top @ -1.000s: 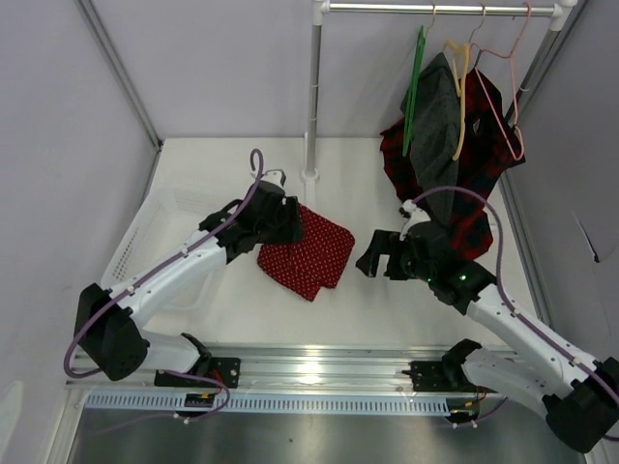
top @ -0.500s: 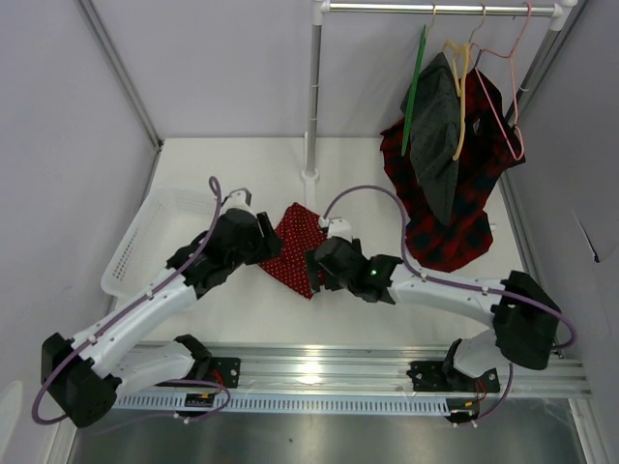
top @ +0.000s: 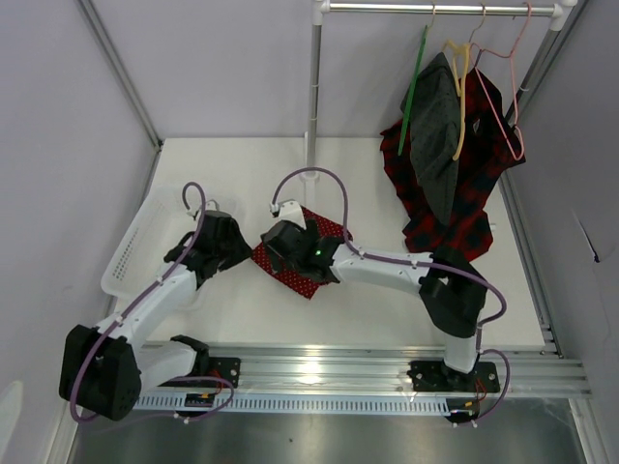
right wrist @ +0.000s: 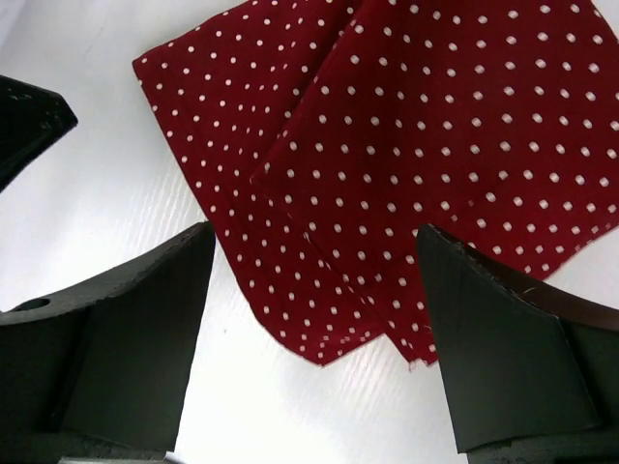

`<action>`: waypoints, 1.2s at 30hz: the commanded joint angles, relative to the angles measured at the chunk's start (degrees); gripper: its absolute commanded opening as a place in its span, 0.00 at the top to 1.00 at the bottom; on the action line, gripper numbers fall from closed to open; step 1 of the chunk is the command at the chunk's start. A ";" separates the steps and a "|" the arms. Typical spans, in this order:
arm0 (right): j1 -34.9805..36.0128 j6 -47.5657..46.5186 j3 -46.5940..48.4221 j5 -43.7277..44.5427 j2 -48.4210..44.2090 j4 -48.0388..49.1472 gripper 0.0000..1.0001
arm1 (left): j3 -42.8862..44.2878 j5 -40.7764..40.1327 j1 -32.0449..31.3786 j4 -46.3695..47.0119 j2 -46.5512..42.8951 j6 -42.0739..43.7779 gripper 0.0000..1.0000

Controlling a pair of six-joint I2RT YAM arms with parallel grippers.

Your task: Place the skirt on the hanger

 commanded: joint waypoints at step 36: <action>-2.38 -1.04 12.36 14.35 -4.80 -19.31 1.00 | 6.92 20.90 0.47 8.20 1.55 8.32 0.55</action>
